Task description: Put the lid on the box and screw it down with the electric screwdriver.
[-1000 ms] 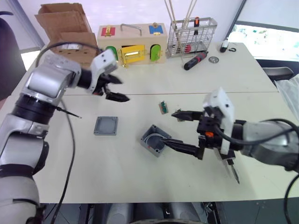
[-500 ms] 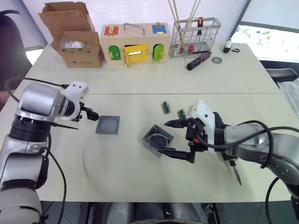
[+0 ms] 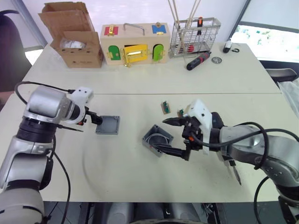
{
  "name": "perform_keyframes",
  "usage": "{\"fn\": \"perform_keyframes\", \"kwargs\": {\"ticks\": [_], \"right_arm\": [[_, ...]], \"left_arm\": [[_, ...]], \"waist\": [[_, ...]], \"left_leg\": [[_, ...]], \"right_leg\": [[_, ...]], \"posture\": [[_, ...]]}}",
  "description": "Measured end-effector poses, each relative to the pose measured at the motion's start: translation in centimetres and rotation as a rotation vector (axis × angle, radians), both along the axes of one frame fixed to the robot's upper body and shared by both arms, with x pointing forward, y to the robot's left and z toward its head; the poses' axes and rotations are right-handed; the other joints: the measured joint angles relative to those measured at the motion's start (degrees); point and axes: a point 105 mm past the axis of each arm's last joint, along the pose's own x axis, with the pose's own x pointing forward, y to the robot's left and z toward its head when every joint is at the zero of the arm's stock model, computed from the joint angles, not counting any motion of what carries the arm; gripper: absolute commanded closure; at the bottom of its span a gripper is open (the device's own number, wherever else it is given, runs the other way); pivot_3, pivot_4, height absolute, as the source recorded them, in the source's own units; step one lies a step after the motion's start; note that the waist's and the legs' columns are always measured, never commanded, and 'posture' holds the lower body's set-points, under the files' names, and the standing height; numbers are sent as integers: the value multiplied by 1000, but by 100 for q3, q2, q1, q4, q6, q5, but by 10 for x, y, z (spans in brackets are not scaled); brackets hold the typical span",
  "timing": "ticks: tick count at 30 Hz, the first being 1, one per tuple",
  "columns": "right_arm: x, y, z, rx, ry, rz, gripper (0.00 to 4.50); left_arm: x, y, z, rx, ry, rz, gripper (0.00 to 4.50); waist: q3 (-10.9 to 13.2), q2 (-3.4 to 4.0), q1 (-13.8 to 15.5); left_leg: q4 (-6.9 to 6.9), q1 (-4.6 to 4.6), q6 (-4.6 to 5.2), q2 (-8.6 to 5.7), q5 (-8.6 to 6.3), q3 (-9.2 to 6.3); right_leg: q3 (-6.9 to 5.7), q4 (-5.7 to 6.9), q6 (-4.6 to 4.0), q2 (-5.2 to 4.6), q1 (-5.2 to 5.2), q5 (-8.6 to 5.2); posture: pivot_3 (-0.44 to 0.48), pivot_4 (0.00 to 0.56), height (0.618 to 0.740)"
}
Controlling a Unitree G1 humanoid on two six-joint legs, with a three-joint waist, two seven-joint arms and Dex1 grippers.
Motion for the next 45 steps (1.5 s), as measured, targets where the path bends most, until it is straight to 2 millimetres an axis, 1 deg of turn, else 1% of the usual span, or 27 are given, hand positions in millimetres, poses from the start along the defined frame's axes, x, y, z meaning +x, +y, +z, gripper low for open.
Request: {"fn": "perform_keyframes", "kwargs": {"ticks": [3, 5, 6, 7, 9, 10, 11, 16, 18, 20, 22, 23, 25, 27, 28, 29, 30, 31, 32, 36, 39, 42, 45], "right_arm": [[0, 2, -1, 7, 6, -10, 0], [1, 2, -1, 7, 9, -16, 0], [1, 2, -2, 6, 8, -20, 0], [2, 2, -1, 8, 7, -23, 0], [2, 1, -1, 9, 5, -29, 0], [2, 1, -1, 8, 6, -31, 0], [2, 0, -2, 5, 10, -34, 0], [4, -5, -3, 13, 20, -62, 0], [5, -6, -1, 54, 27, -80, 0], [8, -7, 2, 104, 33, -112, 0], [15, -11, 7, 154, 34, -152, 0], [21, -12, 13, 217, 38, -180, 0], [34, -13, 26, 319, 39, -228, 0], [53, -16, 43, 421, 35, -301, 0], [61, -18, 50, 455, 31, -332, 0], [67, -20, 57, 484, 27, -356, 0], [71, -22, 60, 495, 27, -370, 0], [75, -22, 63, 510, 33, -384, 0], [81, -23, 67, 528, 43, -400, 0], [91, -15, 81, 555, 52, -398, 0], [95, -14, 78, 556, 84, -406, 0], [97, -14, 74, 542, 104, -412, 0], [97, -11, 75, 555, 109, -413, 0]], "left_arm": [[-1, -4, -1, 1, 1, -16, 843], [0, -9, -2, -6, -3, -31, 1785], [0, -12, -3, -12, -5, -38, 2426], [1, -14, -3, -15, -6, -42, 2858], [1, -21, -5, -27, -9, -57, 3965], [2, -22, -5, -27, -10, -60, 4375], [2, -21, -5, -22, -14, -54, 4452], [3, -21, -6, -43, -24, -39, 4452], [5, -22, -6, -63, -41, -37, 4452], [9, -22, -6, -97, -68, -33, 4452], [19, -28, -4, -146, -138, -55, 4452], [29, -35, 5, -201, -224, -83, 4452], [44, -50, 34, -310, -413, -155, 4452], [56, -65, 84, -433, -662, -233, 4452], [58, -71, 108, -474, -766, -270, 4452], [59, -75, 127, -502, -844, -300, 4452], [58, -78, 136, -512, -888, -320, 4452], [58, -81, 140, -527, -917, -327, 4452], [59, -88, 139, -557, -933, -337, 4452], [57, -122, 133, -629, -925, -411, 4452], [51, -138, 138, -659, -941, -462, 4452], [46, -146, 142, -674, -959, -489, 4452], [44, -147, 142, -689, -961, -495, 4452]], "waist": [[-1, 1, 5], [-4, 3, 11], [-7, 5, 11], [-9, 6, 8], [-14, 11, 3], [-15, 13, 0], [-16, 15, -5], [-20, 19, 5], [-22, 21, 14], [-25, 25, 43], [-24, 24, 102], [-18, 13, 126], [-12, 2, 147], [-10, -1, 137], [-10, 0, 132], [-12, 1, 121], [-14, 4, 109], [-15, 6, 84], [-15, 6, 63], [-14, 5, -26], [-14, 5, -55], [-14, 5, -69], [-14, 5, -73]], "left_leg": [[1, 1, 3, -2, -1, 1], [1, 5, 7, -2, -4, 1], [1, 8, 8, -3, -4, 1], [1, 10, 10, -3, -6, 1], [1, 13, 11, -3, -6, 1], [0, 14, 11, -2, -6, 1], [0, 15, 11, -2, -6, 1], [1, 17, 11, -3, -6, 2], [1, 19, 10, -3, -6, 1], [1, 20, 2, -3, -1, 0], [3, 19, -9, -3, 5, 0], [6, 18, -13, -3, 8, -1], [8, 3, -40, -2, 23, -1], [5, -2, -58, -3, 33, 6], [-4, -1, -57, -4, 32, 8], [-10, -1, -54, -4, 30, 11], [-18, 0, -52, -4, 29, 12], [-21, 3, -48, -4, 27, 14], [-22, 1, -47, -4, 26, 15], [-20, -1, -47, -3, 26, 14], [-23, -1, -46, -1, 26, 14], [-23, -1, -46, 1, 26, 14], [-23, -1, -46, 1, 26, 14]], "right_leg": [[0, 1, 0, -3, 2, 0], [0, 0, 0, -4, 6, 0], [0, 0, 0, -4, 9, 0], [0, 1, 0, -3, 10, 0], [1, 3, 0, -3, 12, 0], [1, 4, 0, -2, 12, 0], [1, 7, 0, -1, 12, 0], [2, 8, 0, -2, 15, 0], [1, 9, 0, -2, 18, 0], [0, 12, 0, -4, 20, 0], [0, 13, -2, -4, 19, 2], [-1, 14, -2, -3, 18, 2], [-3, 13, -5, -6, 4, 5], [-1, 5, -4, -8, -2, 5], [-1, 0, -4, -9, -3, 5], [-1, -2, -4, -9, -4, 5], [-1, -4, -4, -10, -5, 5], [0, -4, -4, -10, -5, 5], [0, -3, -4, -9, -8, 5], [0, 0, -4, -7, -8, 5], [1, 2, -4, -3, -11, 5], [2, 2, -3, -1, -13, 5], [2, 3, -3, 0, -13, 5]], "posture": [[0, 150, 740], [0, 150, 740], [0, 150, 740], [0, 150, 740], [0, 150, 740], [0, 150, 740], [0, 150, 740], [0, 150, 740], [0, 150, 740], [0, 150, 740], [0, 150, 740], [0, 150, 740], [0, 150, 740], [0, 150, 740], [0, 150, 740], [0, 150, 740], [0, 150, 740], [0, 150, 740], [0, 150, 740], [0, 150, 740], [0, 150, 740], [0, 150, 740], [0, 150, 740]]}}
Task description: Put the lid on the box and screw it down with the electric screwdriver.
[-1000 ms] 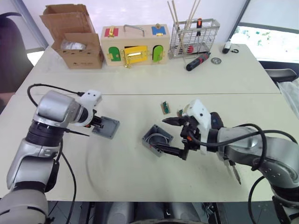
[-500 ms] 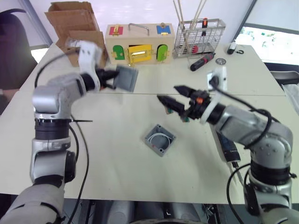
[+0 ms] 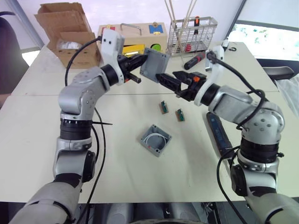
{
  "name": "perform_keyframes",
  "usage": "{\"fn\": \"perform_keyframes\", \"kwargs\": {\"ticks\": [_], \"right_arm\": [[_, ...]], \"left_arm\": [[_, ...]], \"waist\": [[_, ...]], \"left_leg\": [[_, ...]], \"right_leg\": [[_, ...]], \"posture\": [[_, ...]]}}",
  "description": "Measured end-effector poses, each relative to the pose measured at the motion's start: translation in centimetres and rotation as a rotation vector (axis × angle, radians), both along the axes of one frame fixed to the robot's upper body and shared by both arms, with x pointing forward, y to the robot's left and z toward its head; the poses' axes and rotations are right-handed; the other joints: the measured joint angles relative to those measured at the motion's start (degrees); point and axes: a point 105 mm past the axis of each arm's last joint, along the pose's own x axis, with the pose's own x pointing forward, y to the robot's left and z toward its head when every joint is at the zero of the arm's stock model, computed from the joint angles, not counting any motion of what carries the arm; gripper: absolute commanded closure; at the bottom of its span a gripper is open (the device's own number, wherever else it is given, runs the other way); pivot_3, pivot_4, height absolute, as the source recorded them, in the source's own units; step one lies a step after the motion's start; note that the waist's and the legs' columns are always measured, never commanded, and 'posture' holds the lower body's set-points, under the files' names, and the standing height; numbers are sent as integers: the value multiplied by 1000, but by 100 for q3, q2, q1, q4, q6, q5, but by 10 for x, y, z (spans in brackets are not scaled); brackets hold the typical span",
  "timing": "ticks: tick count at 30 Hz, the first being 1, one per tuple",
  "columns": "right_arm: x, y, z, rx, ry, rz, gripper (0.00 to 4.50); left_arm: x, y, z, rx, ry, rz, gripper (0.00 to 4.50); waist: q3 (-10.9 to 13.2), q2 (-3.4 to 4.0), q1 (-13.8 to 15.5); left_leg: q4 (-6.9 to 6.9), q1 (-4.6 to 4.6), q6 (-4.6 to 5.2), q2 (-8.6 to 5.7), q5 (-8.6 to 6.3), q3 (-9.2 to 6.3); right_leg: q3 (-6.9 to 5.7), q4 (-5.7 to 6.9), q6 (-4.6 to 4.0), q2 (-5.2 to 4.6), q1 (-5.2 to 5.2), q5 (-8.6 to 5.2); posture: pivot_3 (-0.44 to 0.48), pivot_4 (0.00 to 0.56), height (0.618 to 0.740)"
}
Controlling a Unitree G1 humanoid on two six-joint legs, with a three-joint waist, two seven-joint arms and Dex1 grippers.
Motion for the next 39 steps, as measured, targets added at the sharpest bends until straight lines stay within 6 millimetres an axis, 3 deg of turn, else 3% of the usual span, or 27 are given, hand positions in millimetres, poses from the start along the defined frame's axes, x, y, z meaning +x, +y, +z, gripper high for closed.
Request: {"fn": "perform_keyframes", "kwargs": {"ticks": [6, 14, 17, 19, 22, 29, 32, 37, 39], "right_arm": [[0, 3, 1, 12, 2, -4, 1621], [3, 5, 2, 32, -4, -23, 1621], [4, 5, 2, 38, -7, -33, 2169], [5, 5, 3, 45, -13, -40, 2812], [3, 9, 3, 47, -20, -28, 4206], [2, 8, 2, 46, -21, -30, 4304], [2, 7, 1, 44, -25, -31, 4304], [-6, 4, 9, 2, -122, -28, 4304], [-11, -3, 13, -57, -205, -54, 4304]], "left_arm": [[0, 0, -1, -6, 5, -1, 4500], [-5, -6, -1, -12, 11, -44, 4500], [-7, -7, 1, -13, 5, -51, 4500], [-7, -7, 1, -12, 7, -49, 4500], [-6, -6, 0, -12, 8, -43, 4500], [-6, -7, 0, -8, 10, -45, 4500], [-7, -7, -1, -10, 14, -58, 3501], [-11, -2, -1, -46, 49, -128, 1104], [-14, 10, 0, -68, 82, -160, 1104]], "waist": [[0, 0, 35], [0, 0, 20], [0, 0, 23], [0, 0, 22], [0, 0, 18], [0, 0, 23], [0, 0, 23], [0, 0, 20], [0, 0, 16]], "left_leg": [[6, 0, 0, -2, 0, 1], [4, 0, 0, -2, 0, 0], [4, 0, 0, -2, 0, 1], [4, 0, 0, -2, 0, 0], [4, 0, 0, -1, 0, 0], [3, 0, 0, -2, 0, 0], [3, 0, 0, -2, 0, 0], [2, 0, 0, -2, 0, 0], [1, 0, 0, -2, 0, 0]], "right_leg": [[0, -1, 0, -3, 3, 0], [1, 0, 0, -1, 1, 0], [1, 0, 0, -1, 2, 0], [1, 0, 0, -1, 1, 0], [1, 0, 0, 0, 1, 0], [1, -1, 0, 0, 1, 0], [1, -1, 0, 0, 1, 0], [1, -2, 0, 1, 0, 0], [1, -2, 0, 3, 0, 0]], "posture": [[0, 150, 740], [0, 150, 740], [0, 150, 740], [0, 150, 740], [0, 150, 740], [0, 150, 740], [0, 150, 740], [0, 150, 740], [0, 150, 740]]}}
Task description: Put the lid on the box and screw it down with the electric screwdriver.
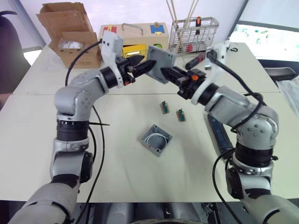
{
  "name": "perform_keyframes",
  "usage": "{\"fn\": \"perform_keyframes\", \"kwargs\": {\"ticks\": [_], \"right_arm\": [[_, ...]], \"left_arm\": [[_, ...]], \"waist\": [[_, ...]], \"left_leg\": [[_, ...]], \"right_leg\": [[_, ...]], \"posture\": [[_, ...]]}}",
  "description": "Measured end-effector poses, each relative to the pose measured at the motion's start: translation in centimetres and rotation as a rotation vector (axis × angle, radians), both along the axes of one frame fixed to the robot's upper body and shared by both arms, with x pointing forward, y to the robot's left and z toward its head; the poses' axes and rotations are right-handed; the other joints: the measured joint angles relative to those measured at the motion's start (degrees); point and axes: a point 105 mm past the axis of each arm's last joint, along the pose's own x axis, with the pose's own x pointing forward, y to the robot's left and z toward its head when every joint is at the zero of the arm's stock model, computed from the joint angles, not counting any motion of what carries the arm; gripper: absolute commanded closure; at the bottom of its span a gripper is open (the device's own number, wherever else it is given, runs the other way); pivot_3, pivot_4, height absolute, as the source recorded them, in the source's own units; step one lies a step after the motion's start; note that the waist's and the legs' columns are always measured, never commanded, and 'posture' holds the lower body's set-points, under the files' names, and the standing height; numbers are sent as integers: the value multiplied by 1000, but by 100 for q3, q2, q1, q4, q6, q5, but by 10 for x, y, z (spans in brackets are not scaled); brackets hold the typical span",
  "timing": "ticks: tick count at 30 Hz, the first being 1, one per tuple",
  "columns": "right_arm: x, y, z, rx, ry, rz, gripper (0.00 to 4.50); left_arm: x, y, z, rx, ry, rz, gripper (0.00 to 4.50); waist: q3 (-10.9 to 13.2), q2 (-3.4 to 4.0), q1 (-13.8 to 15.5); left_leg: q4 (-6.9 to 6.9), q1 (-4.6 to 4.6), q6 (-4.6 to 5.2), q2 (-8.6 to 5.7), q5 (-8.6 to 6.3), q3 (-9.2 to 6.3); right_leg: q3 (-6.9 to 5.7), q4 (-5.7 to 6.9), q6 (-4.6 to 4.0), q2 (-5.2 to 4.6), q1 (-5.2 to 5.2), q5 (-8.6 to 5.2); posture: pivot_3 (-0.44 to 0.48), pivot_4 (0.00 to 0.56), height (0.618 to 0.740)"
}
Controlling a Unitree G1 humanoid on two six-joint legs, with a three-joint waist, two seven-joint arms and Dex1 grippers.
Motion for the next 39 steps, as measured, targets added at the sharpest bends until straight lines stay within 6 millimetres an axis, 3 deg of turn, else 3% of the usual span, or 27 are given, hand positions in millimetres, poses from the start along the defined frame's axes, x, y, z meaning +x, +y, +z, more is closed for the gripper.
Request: {"fn": "perform_keyframes", "kwargs": {"ticks": [2, 6, 10, 12, 15, 21, 39], "right_arm": [[-9, -9, -5, -141, -94, -30, 4304], [-24, -25, -39, -600, -325, -79, 4304], [-33, -31, -57, -1065, -760, -67, 4304], [-45, -26, -75, -1195, -934, -6, 4304], [-66, -10, -104, -1235, -1056, 110, 4304], [-82, 3, -126, -1232, -1123, 118, 4304], [-79, -6, -146, -1306, -1137, 94, 4304]], "left_arm": [[-6, 15, 1, -7, 39, -53, 1104], [-19, 48, -6, 26, 122, -132, 1104], [-29, 47, -22, 110, 170, -231, 1104], [-35, 42, -36, 170, 198, -295, 1104], [-44, 31, -48, 220, 219, -387, 1104], [-59, 24, -55, 290, 191, -483, 1104], [-78, -23, -87, 328, 192, -638, 1104]], "waist": [[0, 0, 8], [1, 2, 9], [2, 1, 21], [2, 1, 21], [4, 0, 9], [3, -1, 19], [3, -1, 52]], "left_leg": [[-4, 0, 0, -2, 0, 0], [-6, 2, 2, -9, -1, -2], [9, 9, 1, -15, -1, -4], [7, 10, 1, -13, -1, -4], [6, 8, 1, -10, 0, -2], [8, 10, 1, -7, 0, 0], [15, 14, 1, -7, 0, -1]], "right_leg": [[-1, -2, 1, 1, 0, 0], [-9, -9, 4, 12, 2, -3], [-10, -8, 6, 13, 14, -4], [-8, -6, 6, 13, 13, -4], [-3, -3, 5, 13, 10, -4], [7, -1, 5, 11, 13, -3], [6, 1, 5, 10, 23, -3]], "posture": [[0, 150, 740], [0, 150, 740], [0, 150, 740], [0, 150, 740], [0, 150, 740], [0, 150, 740], [0, 150, 740]]}}
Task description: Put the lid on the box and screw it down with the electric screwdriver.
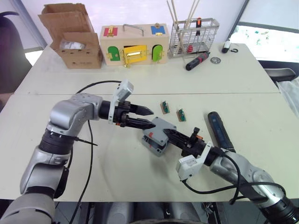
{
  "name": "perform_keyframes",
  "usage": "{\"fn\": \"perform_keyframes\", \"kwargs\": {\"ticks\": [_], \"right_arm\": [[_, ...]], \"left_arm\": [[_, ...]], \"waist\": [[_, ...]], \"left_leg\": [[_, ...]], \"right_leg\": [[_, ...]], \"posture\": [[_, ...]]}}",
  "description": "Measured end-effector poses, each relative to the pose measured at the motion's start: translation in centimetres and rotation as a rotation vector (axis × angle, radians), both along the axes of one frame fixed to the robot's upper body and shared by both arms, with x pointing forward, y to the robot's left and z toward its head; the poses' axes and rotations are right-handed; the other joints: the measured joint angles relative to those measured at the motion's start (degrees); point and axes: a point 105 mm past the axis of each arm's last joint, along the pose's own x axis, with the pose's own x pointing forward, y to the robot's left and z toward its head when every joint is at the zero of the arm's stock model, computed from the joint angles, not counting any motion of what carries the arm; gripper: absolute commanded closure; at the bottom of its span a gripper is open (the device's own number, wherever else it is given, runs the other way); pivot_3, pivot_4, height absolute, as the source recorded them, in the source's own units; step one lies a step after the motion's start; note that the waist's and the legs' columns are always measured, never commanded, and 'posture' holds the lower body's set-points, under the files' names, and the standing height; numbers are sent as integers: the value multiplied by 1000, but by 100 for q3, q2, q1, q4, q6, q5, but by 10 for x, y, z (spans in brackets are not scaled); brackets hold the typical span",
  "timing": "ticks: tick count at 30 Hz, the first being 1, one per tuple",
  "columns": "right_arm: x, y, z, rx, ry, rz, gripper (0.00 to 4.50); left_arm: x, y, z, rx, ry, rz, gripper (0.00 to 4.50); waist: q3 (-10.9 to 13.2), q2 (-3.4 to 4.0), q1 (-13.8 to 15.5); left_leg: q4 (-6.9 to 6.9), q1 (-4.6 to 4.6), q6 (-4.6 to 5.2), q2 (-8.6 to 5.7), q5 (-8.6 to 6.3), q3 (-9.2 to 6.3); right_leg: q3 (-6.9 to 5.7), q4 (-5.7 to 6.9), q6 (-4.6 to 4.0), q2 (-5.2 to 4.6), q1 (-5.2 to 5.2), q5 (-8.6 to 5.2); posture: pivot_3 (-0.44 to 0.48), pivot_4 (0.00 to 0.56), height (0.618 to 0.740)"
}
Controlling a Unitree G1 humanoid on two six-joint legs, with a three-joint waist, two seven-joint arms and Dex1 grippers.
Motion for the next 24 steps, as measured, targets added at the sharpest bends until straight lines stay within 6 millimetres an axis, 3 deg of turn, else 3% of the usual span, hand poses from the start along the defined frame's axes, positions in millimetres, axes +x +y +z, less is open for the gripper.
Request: {"fn": "perform_keyframes", "kwargs": {"ticks": [24], "right_arm": [[2, -1, -12, -11, 8, 13, 4304]], "left_arm": [[-2, -10, -32, 118, -25, -64, 1104]], "waist": [[-1, 1, -6]], "left_leg": [[0, 4, 0, -1, 0, 0]], "right_leg": [[0, 2, 0, 1, 4, 0]], "posture": [[0, 150, 740]]}}
